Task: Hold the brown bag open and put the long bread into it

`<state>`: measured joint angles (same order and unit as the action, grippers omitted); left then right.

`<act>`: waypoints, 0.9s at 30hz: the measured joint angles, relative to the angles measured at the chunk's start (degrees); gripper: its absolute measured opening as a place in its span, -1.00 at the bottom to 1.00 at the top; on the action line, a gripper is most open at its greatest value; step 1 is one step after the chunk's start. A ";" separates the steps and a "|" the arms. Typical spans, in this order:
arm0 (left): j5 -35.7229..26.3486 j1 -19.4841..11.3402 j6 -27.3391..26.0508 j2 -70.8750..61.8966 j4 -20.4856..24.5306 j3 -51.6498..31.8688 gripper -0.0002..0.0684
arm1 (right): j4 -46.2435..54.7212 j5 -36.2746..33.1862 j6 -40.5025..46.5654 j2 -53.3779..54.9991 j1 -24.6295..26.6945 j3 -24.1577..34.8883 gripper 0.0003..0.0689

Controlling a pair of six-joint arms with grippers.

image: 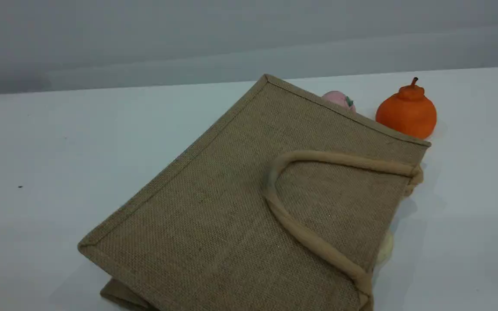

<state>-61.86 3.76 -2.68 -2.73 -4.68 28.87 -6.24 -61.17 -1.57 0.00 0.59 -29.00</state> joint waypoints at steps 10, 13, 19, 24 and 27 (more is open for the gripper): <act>0.00 0.70 0.00 2.79 0.15 0.04 -0.02 | 0.00 -0.05 0.00 0.00 0.00 0.00 0.47; 0.00 0.95 0.00 2.73 0.12 0.04 -0.02 | -0.05 -0.05 0.00 0.00 0.00 0.00 0.47; 0.00 0.95 0.00 2.73 0.12 -0.01 -0.02 | 0.01 -0.05 0.00 0.00 -0.05 0.00 0.47; 0.00 0.95 0.05 2.73 0.12 -0.01 -0.02 | 0.01 -0.05 0.00 0.00 -0.05 0.00 0.47; 0.00 0.95 0.05 2.73 0.12 -0.01 -0.02 | 0.01 -0.05 0.00 0.00 -0.05 0.00 0.47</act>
<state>-61.86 4.72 -2.63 0.00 -4.56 28.86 -6.23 -61.22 -1.57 0.00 0.54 -29.00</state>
